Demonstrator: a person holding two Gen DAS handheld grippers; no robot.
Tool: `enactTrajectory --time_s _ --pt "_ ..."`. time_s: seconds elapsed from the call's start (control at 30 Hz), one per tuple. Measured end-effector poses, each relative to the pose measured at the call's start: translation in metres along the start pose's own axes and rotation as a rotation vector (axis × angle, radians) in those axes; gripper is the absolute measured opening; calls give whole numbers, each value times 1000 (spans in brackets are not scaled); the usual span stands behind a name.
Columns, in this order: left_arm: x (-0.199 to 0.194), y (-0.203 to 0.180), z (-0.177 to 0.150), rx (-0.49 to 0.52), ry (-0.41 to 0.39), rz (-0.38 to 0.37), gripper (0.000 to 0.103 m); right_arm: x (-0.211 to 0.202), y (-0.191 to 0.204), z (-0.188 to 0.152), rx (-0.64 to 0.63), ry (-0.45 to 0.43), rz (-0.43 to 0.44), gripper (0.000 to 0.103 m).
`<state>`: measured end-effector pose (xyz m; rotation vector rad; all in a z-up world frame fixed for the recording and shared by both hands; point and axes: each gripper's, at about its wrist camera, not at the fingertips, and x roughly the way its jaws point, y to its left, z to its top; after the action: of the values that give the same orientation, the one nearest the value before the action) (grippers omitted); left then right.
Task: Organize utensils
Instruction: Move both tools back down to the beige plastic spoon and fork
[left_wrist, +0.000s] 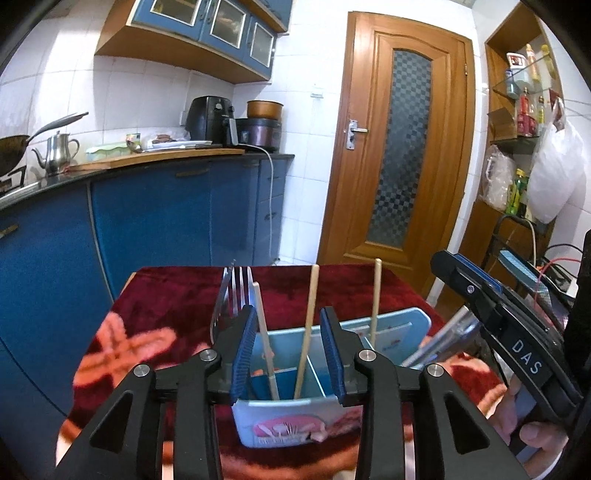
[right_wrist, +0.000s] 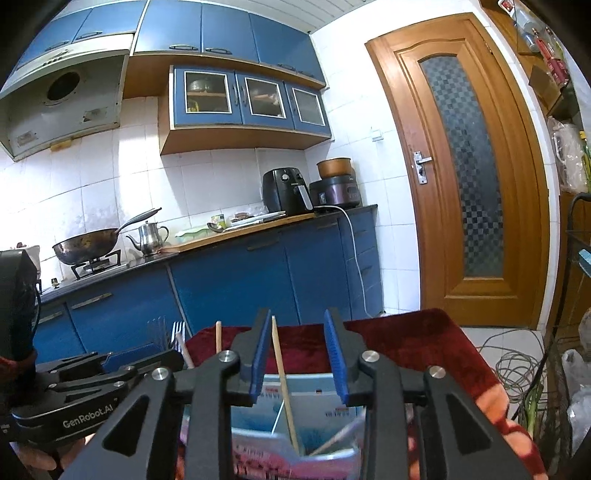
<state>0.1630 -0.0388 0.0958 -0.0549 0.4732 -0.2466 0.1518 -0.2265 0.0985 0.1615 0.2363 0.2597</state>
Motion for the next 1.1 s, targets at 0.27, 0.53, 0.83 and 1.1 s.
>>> enactTrajectory --time_s 0.27,0.53,0.83,1.1 --pt "-14 -3 -13 -20 80 -5 37 -29 0 -6 12 49 -7 33" --pt "-24 -6 -35 -20 152 18 46 -44 1 -28 29 172 0 39" --pt "-14 -10 -67 -39 286 -22 46 -50 -9 -57 48 301 -23 43" --pt "-6 -17 -89 -54 374 -45 46 -60 -25 -79 84 375 -44 43"
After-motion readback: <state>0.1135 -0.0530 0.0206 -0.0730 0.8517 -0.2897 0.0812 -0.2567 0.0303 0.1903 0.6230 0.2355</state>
